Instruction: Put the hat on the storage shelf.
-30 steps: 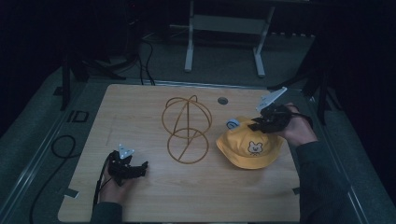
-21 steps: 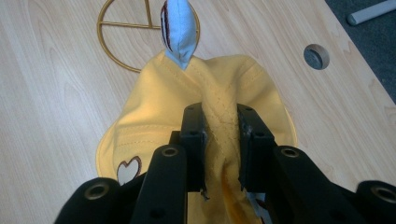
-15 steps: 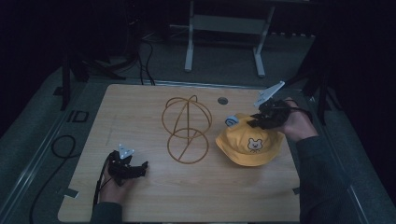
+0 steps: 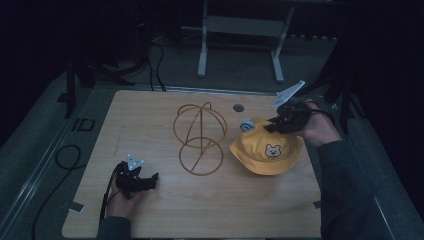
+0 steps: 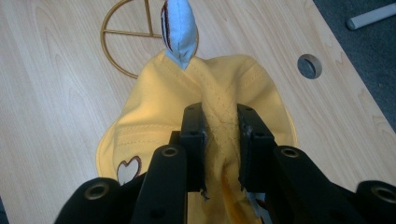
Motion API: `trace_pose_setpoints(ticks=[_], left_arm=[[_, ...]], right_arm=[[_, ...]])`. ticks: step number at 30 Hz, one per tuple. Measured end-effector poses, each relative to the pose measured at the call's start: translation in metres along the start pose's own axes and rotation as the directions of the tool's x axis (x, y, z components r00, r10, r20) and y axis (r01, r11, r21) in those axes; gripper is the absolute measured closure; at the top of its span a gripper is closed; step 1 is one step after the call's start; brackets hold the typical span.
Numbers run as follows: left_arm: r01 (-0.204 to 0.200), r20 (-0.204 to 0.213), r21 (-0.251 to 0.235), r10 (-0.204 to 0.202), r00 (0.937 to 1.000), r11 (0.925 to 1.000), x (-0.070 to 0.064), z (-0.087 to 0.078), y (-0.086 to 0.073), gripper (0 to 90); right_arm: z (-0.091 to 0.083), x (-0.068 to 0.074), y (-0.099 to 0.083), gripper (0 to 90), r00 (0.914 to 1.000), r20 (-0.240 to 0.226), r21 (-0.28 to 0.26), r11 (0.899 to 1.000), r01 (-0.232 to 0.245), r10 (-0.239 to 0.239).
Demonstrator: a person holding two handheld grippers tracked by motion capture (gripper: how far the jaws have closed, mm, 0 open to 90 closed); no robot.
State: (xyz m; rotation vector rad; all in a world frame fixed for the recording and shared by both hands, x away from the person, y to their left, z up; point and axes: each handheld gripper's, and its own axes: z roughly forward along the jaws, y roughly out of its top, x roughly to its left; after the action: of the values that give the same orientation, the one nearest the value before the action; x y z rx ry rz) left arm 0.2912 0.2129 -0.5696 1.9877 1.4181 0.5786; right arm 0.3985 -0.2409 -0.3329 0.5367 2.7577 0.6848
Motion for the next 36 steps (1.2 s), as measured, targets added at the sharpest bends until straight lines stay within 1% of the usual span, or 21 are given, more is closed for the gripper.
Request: trace_pose_setpoints(ticks=[13,26,36], left_arm=[[0.001,0.0,-0.001,-0.001,1.0,1.0,0.0,0.0,0.0,10.5],[-0.001,0.0,0.001,0.001,1.0,1.0,0.0,0.0,0.0,10.5],[-0.002,0.0,0.001,0.002,1.0,1.0,0.0,0.0,0.0,10.5]], right_arm=[[-0.009,-0.004,0.011,75.2,1.0,0.004,-0.004,1.0,0.007,-0.007],[-0.021,-0.008,0.018,75.4,0.9999,-0.001,-0.031,0.999,0.01,-0.01],[-0.031,-0.009,0.024,75.5,0.9998,0.006,-0.046,0.999,0.018,-0.018]])
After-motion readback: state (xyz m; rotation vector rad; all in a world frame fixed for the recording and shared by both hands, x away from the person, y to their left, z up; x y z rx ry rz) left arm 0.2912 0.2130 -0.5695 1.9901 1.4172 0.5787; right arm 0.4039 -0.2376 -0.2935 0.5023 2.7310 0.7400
